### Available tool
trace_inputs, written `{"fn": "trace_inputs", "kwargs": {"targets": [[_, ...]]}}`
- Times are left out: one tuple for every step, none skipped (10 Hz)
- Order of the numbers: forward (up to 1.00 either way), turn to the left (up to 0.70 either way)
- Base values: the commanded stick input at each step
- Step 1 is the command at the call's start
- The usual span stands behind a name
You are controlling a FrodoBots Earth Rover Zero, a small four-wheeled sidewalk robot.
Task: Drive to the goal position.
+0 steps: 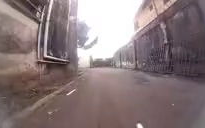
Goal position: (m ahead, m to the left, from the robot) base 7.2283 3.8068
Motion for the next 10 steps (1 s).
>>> {"fn": "trace_inputs", "kwargs": {"targets": [[1.00, 0.01], [1.00, 0.01], [1.00, 0.01], [1.00, 0.01], [1.00, 0.01], [1.00, 0.01], [1.00, 0.01], [1.00, 0.01], [1.00, 0.01], [1.00, 0.01]]}}
